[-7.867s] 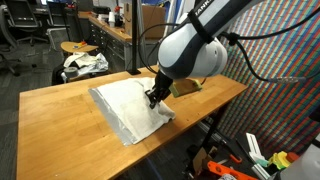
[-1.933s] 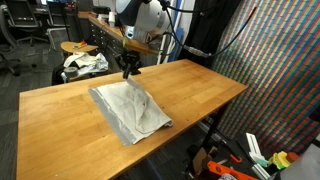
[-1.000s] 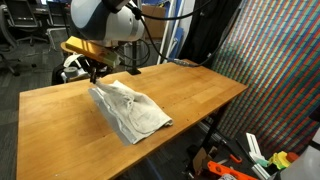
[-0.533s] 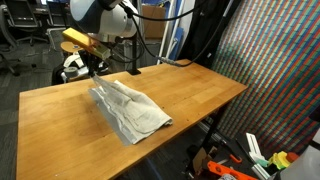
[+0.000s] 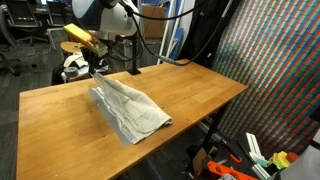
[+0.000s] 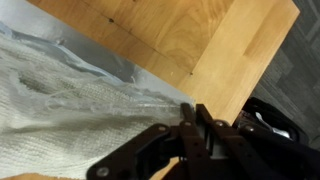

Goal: Fold the towel on the table.

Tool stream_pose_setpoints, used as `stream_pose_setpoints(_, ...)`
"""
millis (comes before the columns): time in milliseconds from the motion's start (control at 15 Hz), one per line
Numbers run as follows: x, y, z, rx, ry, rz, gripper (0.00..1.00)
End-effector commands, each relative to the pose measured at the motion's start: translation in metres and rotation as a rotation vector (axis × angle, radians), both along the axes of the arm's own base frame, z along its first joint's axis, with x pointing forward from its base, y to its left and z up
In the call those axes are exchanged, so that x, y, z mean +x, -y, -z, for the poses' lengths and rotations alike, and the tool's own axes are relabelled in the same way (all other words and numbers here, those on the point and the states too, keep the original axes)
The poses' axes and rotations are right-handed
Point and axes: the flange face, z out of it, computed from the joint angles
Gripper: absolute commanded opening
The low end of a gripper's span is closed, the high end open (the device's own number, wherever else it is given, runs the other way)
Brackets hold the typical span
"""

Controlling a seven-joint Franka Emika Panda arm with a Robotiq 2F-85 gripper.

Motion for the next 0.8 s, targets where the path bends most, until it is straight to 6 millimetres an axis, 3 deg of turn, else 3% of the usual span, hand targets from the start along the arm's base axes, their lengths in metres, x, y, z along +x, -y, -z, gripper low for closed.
stream_pose_setpoints(0,0.019,0.001,-0.026,0.102,0.027,0.164,0.1)
stream_pose_setpoints(467,0.047,-0.002,-0.041,0.231,0.127,0.445,0.11)
stream_pose_setpoints(733,0.05,0.003,-0.008,0.139,0.113,0.438,0.11)
